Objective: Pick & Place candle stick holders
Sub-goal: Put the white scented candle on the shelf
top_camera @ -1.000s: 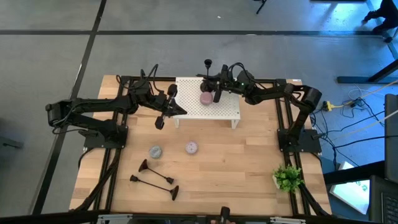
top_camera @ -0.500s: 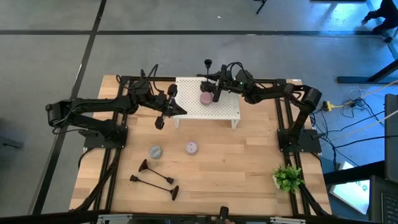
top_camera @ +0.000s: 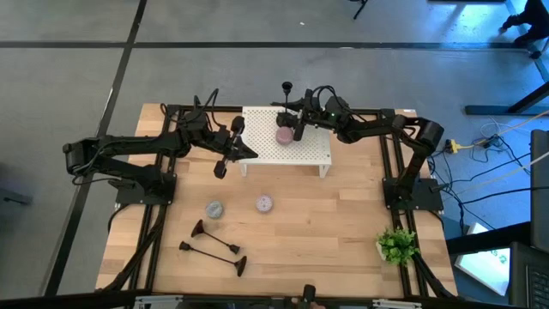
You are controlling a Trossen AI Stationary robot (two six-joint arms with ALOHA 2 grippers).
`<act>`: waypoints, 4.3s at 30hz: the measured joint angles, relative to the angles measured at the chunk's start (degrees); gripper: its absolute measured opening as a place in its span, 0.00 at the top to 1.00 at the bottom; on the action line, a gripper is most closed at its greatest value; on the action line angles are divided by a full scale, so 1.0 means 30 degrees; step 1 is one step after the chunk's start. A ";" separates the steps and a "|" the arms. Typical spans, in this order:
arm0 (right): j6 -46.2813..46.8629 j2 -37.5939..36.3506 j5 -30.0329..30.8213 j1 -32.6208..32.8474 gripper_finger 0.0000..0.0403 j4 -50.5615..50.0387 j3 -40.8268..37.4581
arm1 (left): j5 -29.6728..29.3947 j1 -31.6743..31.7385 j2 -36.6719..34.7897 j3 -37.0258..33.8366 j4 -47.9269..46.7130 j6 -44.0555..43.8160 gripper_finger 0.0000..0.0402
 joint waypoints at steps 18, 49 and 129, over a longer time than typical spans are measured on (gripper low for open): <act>-0.0191 -0.1207 0.1672 0.0427 0.38 -0.1873 0.0015 | 0.0000 0.0002 0.0000 0.0000 0.0000 0.0012 0.99; 0.0313 -0.2284 0.3213 0.0721 0.26 -0.5700 0.0029 | 0.0000 -0.0674 0.0000 0.0007 0.0169 -0.0141 0.99; -0.0334 -1.5442 0.4654 1.1008 0.26 -1.4812 -0.3716 | -0.5019 -0.8704 0.0000 0.0015 0.1606 -0.1292 0.99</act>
